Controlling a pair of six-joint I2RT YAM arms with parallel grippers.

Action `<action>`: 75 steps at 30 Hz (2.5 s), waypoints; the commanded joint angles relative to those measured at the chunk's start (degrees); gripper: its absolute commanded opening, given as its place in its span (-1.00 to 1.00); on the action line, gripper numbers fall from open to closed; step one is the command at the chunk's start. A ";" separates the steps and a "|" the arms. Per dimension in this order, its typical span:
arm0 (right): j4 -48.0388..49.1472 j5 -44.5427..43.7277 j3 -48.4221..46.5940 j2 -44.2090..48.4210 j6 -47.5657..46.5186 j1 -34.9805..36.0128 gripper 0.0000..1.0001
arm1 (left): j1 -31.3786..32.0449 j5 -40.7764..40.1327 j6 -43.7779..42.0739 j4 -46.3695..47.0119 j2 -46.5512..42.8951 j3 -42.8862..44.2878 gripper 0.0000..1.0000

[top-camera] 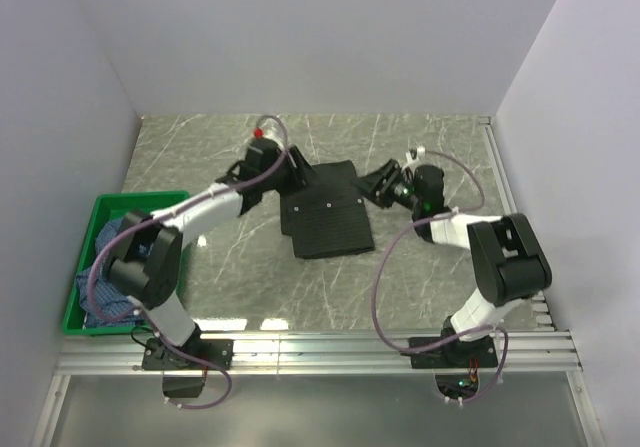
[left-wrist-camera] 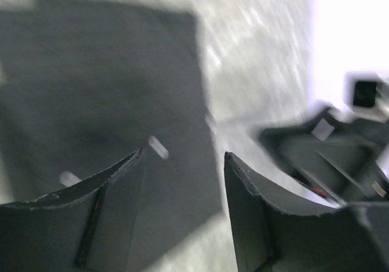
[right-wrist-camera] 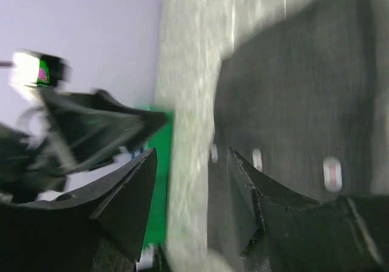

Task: Fold and stack the long sleeve shirts
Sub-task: Fold the shirt

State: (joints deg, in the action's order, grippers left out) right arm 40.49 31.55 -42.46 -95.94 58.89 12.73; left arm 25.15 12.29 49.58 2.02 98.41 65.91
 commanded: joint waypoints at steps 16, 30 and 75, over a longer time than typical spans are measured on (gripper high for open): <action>4.78 -3.07 23.56 5.15 -4.66 2.39 0.05 | 15.46 -5.26 9.39 2.47 -4.45 -23.45 0.03; -32.35 -14.31 15.40 23.32 -20.03 4.32 0.01 | 14.84 -17.21 4.29 -15.72 -17.81 -16.70 0.14; -27.13 -12.39 1.23 14.64 -10.63 26.65 0.11 | -4.41 -12.83 -7.22 -17.49 -17.36 -7.18 0.33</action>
State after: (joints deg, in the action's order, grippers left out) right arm 8.88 14.59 -44.51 -83.72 49.80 42.19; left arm 20.27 -3.27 39.79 -15.79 86.21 63.42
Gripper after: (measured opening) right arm 0.551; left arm 0.658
